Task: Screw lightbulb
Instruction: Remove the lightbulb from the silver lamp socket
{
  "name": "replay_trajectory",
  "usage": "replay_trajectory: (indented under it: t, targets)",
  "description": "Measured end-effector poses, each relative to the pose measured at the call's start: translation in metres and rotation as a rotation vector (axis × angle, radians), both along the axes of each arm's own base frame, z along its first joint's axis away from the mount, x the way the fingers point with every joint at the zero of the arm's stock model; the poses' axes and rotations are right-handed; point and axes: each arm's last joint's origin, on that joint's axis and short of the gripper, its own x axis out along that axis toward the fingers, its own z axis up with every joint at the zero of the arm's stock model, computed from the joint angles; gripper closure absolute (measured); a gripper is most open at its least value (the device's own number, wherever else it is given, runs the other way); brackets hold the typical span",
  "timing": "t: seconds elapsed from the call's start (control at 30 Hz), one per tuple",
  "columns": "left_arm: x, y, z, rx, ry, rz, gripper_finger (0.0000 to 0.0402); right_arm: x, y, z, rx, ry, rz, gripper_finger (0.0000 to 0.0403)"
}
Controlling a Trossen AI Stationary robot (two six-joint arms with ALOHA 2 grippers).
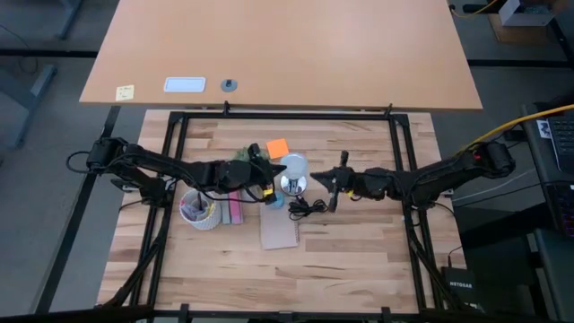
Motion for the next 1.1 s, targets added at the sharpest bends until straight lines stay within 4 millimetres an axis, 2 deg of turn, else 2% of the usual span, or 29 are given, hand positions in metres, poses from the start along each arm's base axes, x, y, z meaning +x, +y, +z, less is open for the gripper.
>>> replay_trajectory:
  t: [0.2, 0.4, 0.53, 0.83, 1.1]
  targets:
    - [-0.001, 0.013, 0.0, 0.039, 0.01, 0.094, 0.0401, 0.007, 0.004, -0.011, 0.069, 0.031, 0.109, 0.0391]
    - [0.0, 0.034, -0.006, -0.023, 0.006, 0.174, 0.0401, 0.015, 0.003, -0.028, 0.055, 0.085, 0.035, 0.0391]
    - [-0.001, 0.04, -0.009, -0.033, 0.026, 0.186, 0.0401, 0.018, 0.002, -0.036, 0.042, 0.113, -0.027, 0.0391]
    - [-0.003, 0.04, -0.016, -0.074, 0.085, 0.196, 0.0401, 0.022, 0.0, -0.047, 0.019, 0.154, -0.11, 0.0391]
    - [-0.002, 0.035, -0.016, -0.086, 0.083, 0.157, 0.0401, 0.023, -0.01, -0.045, 0.028, 0.123, -0.138, 0.0391]
